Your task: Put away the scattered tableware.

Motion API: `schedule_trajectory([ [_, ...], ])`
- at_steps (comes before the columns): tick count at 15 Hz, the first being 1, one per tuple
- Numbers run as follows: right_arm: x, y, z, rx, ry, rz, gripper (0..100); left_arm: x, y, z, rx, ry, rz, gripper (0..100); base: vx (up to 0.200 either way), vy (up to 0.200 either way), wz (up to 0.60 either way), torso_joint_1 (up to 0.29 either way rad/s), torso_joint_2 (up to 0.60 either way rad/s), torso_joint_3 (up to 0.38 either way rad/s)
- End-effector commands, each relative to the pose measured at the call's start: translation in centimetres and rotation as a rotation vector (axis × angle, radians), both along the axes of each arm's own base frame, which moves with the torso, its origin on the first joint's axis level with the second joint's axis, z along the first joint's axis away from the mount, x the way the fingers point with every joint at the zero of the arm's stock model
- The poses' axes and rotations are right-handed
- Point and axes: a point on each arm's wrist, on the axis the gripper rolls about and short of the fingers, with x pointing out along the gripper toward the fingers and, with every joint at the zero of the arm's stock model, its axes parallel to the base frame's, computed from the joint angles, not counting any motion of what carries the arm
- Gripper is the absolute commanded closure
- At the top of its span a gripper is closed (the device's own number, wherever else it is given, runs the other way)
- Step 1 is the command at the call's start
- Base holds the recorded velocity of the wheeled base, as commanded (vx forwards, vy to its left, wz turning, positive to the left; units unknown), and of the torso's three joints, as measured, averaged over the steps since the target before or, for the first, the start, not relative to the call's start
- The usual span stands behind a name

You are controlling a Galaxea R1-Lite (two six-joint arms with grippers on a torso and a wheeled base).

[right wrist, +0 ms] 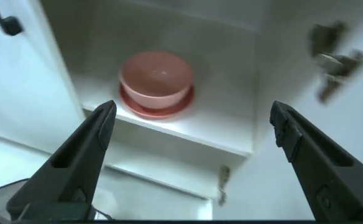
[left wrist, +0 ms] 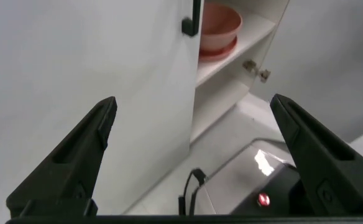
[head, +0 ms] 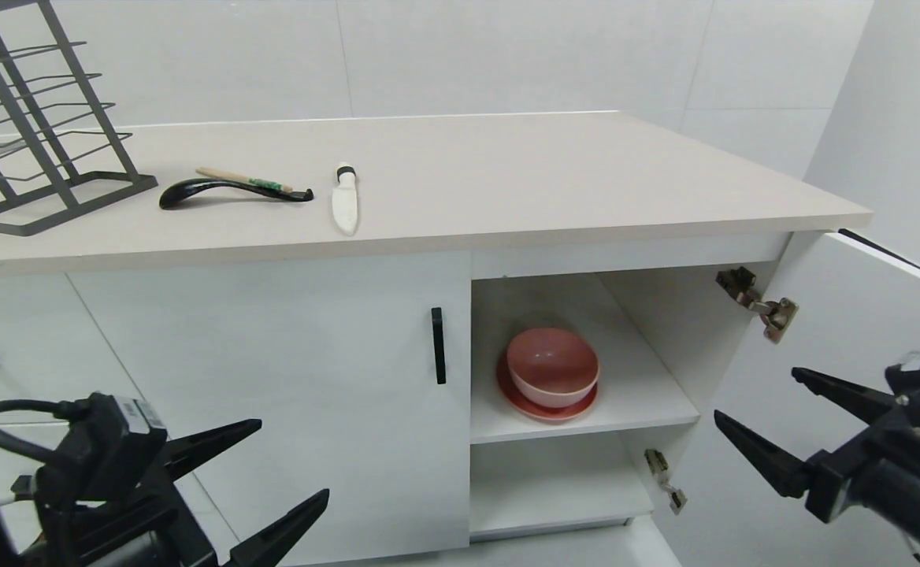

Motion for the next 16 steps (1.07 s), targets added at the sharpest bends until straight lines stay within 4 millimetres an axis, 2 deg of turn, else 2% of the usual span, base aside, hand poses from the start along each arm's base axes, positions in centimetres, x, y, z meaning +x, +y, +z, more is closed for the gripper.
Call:
schedule_trajectory([
  [1,-2.6,-1.8,1.7,0.027,-0.088,-0.077,0,-3.0,1.9,1.2,-0.070,-0.041,0.017,0,0.000,0.000,0.00,0.000,0.00,0.000],
  [5,-6.4,-3.7,1.7,0.039,-0.098,-0.173,0,-7.0,5.0,0.5,-0.127,-0.042,0.171,0,0.000,0.000,0.00,0.000,0.00,0.000],
  [7,-10.1,-4.5,1.0,0.048,-0.142,-0.214,0,-9.9,6.4,-0.5,-0.153,-0.112,0.273,0,0.000,0.000,0.00,0.000,0.00,0.000],
  [9,-12.6,-4.9,0.2,0.060,-0.194,-0.219,0,-11.5,6.9,-1.2,-0.163,-0.153,0.341,0,0.000,0.000,0.00,0.000,0.00,0.000],
  [11,-15.3,-5.0,-1.7,0.065,-0.243,-0.259,0,-12.9,7.1,-3.1,-0.153,-0.166,0.393,0,0.000,0.000,0.00,0.000,0.00,0.000],
  [13,-16.3,-5.0,-3.4,0.064,-0.251,-0.290,0,-12.9,7.1,-3.4,-0.148,-0.159,0.420,0,0.000,0.000,0.00,0.000,0.00,0.000],
  [16,-16.3,-4.9,-4.1,0.107,-0.167,-0.271,0,-12.9,7.2,-4.0,-0.072,-0.132,0.557,0,0.000,0.000,0.00,0.000,0.00,0.000],
])
